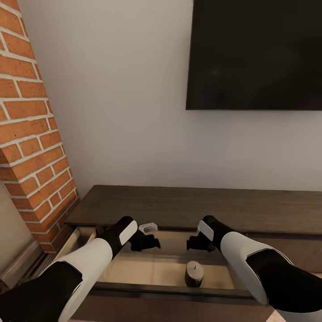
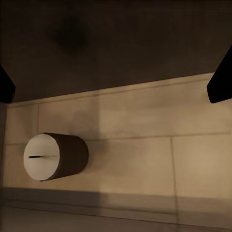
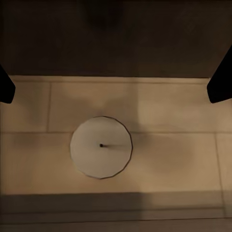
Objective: Place each of the two pumpkins and all three candles from the living room inside a cabinet in the living room (use any cabinet), then make sure every cabinet is closed, and position the cauldron so it is next to a table in the living room.
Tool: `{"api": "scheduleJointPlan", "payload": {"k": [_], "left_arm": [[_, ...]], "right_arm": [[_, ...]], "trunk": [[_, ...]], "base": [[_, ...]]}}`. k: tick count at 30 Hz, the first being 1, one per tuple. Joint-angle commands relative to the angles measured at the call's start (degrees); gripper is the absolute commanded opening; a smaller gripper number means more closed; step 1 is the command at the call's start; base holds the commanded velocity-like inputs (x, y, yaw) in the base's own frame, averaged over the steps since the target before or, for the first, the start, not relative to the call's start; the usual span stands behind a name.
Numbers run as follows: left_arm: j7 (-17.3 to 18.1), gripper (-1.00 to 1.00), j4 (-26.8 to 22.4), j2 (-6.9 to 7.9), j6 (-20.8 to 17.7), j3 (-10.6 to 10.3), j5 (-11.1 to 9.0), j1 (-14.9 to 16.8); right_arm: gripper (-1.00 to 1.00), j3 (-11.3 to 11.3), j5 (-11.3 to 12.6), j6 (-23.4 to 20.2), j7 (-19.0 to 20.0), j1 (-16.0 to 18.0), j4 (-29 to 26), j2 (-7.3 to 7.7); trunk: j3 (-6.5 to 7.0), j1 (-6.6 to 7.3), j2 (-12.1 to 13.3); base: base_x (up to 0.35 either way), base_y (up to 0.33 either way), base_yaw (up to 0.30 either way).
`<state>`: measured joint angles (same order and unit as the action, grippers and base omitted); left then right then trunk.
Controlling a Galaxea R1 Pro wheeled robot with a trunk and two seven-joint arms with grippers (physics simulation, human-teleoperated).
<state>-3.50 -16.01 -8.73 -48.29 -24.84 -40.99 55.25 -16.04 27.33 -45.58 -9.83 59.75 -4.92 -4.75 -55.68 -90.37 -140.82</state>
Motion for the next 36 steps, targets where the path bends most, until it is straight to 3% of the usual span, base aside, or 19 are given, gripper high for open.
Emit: {"api": "scheduleJointPlan", "payload": {"k": [1, 36], "left_arm": [[-0.4, 1.00, -0.1, 0.03, -0.1, -0.4, -0.6, 0.0], [-0.4, 1.00, -0.1, 0.03, -0.1, -0.3, -0.5, 0.0]], "right_arm": [[1.00, -0.3, 0.6, -0.2, -0.5, 0.0, -0.1, 0.00], [1.00, -0.3, 0.6, -0.2, -0.5, 0.0, -0.2, -0.44]], "trunk": [[0.13, 0.24, 0.4], [6.92, 7.92, 14.4]], "base": [[0.000, 0.000, 0.000], [0.000, 0.000, 0.020]]}}
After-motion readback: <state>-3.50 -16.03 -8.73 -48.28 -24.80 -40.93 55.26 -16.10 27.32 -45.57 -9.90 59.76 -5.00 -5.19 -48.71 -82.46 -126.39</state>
